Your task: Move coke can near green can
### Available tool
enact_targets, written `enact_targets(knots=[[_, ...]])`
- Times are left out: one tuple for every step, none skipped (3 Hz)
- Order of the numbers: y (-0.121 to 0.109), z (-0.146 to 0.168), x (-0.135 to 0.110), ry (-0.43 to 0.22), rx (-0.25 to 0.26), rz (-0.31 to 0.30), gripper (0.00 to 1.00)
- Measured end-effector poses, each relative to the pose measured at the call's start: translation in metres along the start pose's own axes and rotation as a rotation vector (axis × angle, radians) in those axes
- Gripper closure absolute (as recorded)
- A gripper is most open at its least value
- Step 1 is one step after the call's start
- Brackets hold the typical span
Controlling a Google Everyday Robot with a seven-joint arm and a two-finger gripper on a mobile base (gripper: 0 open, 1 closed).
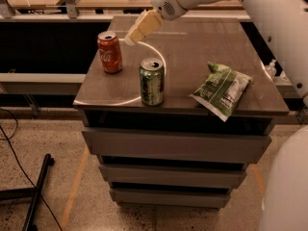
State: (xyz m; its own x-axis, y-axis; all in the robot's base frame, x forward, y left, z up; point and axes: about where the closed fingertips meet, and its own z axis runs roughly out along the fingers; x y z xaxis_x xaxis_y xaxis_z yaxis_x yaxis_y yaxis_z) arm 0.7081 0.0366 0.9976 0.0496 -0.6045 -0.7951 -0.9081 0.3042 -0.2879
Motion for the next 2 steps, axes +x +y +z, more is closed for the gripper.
enact_targets(knots=[[0.007, 0.036, -0.009, -0.008, -0.05, -0.002, 0.0], [0.017, 0.065, -0.013, 0.005, -0.098, -0.007, 0.0]])
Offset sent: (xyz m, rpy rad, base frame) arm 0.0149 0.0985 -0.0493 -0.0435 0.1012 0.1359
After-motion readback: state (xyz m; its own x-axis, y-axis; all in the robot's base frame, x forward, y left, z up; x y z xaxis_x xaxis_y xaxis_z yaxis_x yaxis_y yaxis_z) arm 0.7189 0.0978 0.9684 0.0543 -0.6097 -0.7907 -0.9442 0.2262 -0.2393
